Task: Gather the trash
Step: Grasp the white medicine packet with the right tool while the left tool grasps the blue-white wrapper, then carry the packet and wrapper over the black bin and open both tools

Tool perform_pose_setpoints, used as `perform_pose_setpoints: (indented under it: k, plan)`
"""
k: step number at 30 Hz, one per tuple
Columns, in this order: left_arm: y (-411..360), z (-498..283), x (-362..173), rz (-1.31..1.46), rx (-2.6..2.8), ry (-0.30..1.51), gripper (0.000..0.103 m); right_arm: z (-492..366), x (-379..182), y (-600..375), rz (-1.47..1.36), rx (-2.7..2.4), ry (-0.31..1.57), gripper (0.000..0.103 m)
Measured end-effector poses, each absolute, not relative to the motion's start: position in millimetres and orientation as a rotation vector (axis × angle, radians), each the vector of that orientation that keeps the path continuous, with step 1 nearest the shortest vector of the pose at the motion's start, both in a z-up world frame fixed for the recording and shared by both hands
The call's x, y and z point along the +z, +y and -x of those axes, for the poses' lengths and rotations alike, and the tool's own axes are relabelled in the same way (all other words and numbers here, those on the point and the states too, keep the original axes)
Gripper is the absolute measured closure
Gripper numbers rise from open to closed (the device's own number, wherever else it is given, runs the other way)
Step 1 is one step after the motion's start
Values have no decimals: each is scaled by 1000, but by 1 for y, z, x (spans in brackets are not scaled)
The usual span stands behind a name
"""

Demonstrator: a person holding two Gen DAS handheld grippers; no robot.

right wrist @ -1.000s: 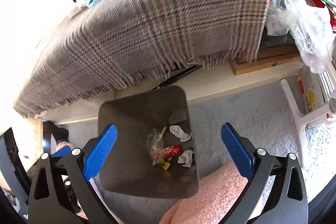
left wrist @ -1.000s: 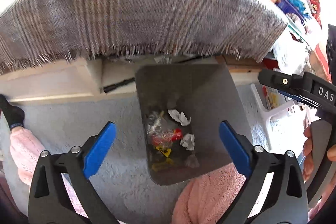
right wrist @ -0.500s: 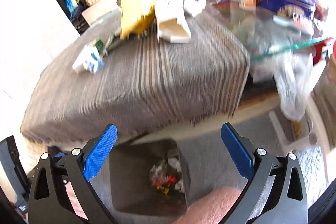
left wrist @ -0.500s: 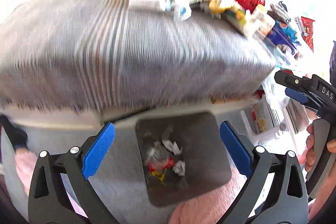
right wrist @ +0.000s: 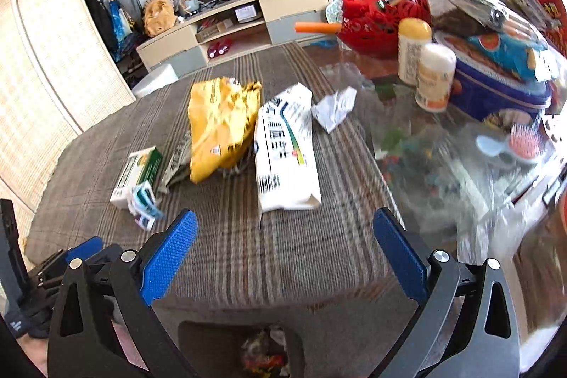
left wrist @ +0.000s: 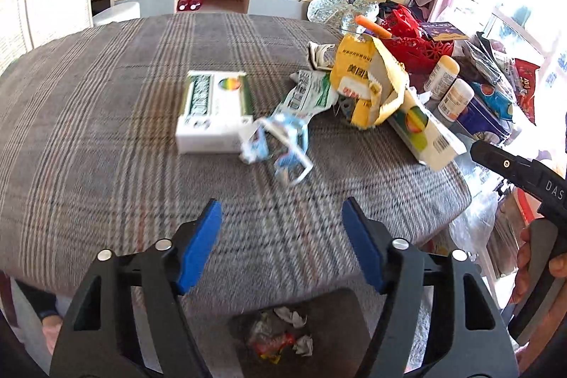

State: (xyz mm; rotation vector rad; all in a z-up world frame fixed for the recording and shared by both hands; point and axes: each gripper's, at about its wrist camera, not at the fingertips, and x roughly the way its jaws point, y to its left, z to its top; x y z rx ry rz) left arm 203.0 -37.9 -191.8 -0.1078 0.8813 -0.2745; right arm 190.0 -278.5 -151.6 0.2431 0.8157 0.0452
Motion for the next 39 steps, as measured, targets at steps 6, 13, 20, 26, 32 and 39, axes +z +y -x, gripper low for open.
perform_pose_setpoints:
  k: [6, 13, 20, 26, 32, 39]
  plan:
    - [-59, -238, -192, 89, -289, 881, 56, -218, -152, -281, -226, 51, 814, 3]
    - [-65, -264, -205, 62, -201, 900, 67, -248, -159, -278, -190, 63, 825, 3]
    - [-68, -276, -216, 39, -202, 917, 83, -275, -183, -273, -143, 54, 888, 4]
    - [-65, -276, -219, 43, -223, 912, 89, -285, -203, -271, -137, 88, 934, 48]
    - [-66, -265, -212, 24, -243, 894, 92, -268, -187, -265, -100, 97, 869, 61]
    - [-64, -242, -191, 34, -271, 854, 93, -238, -140, -263, -74, 120, 768, 63]
